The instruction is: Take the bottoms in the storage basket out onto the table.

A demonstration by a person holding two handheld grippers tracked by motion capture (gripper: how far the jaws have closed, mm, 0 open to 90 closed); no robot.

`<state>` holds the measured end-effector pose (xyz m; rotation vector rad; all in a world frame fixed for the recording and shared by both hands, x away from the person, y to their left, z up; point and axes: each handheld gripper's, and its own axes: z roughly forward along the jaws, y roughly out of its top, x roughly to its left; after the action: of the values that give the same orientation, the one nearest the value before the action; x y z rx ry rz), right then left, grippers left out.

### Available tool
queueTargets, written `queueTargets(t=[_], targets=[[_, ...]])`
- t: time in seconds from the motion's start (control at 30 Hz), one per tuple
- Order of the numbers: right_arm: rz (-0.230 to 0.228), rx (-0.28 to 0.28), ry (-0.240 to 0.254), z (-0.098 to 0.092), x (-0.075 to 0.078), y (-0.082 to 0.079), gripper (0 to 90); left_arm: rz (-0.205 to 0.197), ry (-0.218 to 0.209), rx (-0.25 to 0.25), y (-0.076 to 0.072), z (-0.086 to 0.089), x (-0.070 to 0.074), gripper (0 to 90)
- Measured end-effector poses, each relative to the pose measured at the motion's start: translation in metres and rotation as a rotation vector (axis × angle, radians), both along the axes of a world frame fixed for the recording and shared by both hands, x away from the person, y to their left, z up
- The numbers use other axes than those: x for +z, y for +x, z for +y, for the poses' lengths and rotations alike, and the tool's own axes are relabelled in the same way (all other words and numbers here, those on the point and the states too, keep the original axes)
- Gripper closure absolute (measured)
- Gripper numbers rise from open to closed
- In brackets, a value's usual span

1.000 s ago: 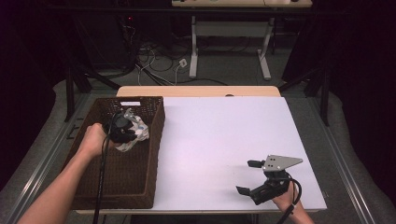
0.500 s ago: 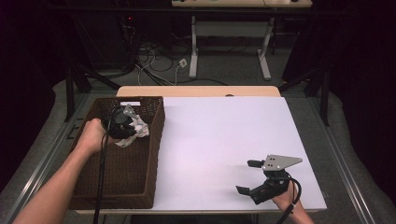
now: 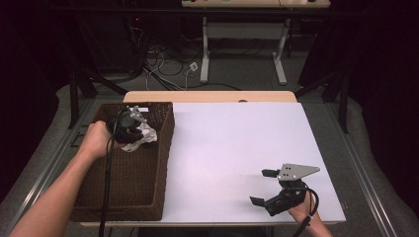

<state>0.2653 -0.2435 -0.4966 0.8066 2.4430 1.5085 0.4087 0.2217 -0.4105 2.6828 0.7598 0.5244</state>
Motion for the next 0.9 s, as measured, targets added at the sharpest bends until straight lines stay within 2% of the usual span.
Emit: queueTargets(t=[0.13, 0.37, 0.9], targets=[[0.0, 0.002, 0.002, 0.0, 0.0, 0.0, 0.0, 0.0, 0.011, -0.009, 0.0, -0.001, 0.004, 81.4], [0.002, 0.002, 0.005, 0.0, -0.001, 0.0, 0.0, -0.003, -0.014, -0.011, 0.002, -0.002, 0.012, 81.5], [0.011, 0.01, -0.01, 0.0, 0.0, 0.0, 0.0, 0.026, -0.016, -0.062, 0.003, -0.005, 0.028, 81.8]])
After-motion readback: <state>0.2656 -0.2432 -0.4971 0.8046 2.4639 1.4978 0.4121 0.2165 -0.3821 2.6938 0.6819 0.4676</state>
